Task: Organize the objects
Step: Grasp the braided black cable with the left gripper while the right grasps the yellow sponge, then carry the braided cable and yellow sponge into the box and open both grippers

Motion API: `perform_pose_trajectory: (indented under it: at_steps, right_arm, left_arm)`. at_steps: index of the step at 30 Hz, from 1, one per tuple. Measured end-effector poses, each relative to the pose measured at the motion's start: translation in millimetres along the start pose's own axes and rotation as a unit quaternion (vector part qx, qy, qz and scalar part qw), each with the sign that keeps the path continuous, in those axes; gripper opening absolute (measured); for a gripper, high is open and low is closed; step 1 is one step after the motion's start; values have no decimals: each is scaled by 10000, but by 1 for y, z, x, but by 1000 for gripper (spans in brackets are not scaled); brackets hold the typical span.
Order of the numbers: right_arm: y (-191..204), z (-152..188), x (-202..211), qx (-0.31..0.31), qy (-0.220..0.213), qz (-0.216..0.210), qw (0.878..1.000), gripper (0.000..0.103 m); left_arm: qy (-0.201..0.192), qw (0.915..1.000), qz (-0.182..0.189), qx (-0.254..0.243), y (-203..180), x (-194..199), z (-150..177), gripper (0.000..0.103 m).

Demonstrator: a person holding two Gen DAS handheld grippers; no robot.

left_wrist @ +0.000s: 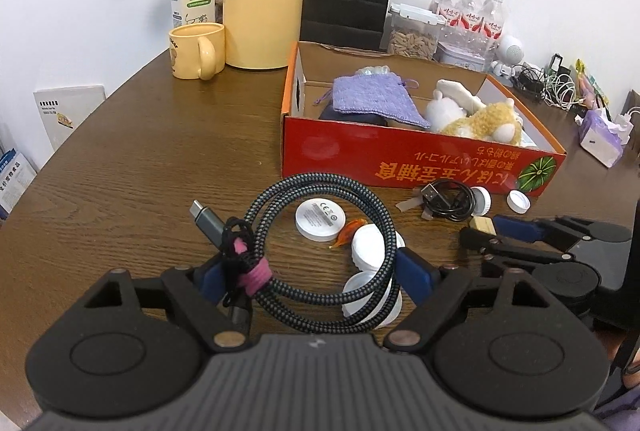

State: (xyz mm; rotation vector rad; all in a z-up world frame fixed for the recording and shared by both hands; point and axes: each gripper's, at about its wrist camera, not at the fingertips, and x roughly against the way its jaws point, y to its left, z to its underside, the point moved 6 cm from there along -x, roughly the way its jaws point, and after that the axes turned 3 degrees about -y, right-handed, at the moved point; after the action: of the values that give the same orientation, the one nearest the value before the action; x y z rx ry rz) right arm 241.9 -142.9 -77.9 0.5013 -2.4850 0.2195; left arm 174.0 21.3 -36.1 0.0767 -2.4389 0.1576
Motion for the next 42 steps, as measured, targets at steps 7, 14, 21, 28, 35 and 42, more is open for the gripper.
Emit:
perform_pose_trajectory:
  at_steps: [7,14,21,28,35,42]
  right_arm:
    - [1,1,3,8,-38,-21,10000,20]
    - [1,-10,21,52,-350,-58,9994,20]
    - [-9,-43,43,162,-860,-3,9962,20]
    - [-26,-81,43,212,-1171,146,9928,20]
    - [-47,-112,17,300,-1245,248,9915,20]
    - [-72,-131,-29,336,-1099,351,9928,20]
  left_arm:
    - [-40,10000,76,-7,-1,0,-4,85]
    - [-139,9997,173,-121,-10,2,-17,85]
    - [-336,9986,286,-288,-28,1,-46,85]
    - [-491,9973,435,-343,-47,-15,-89,85]
    - [-486,9967,521,-391,-66,-51,-124,85]
    - [-379,9973,566,-275,-75,-101,-142,85]
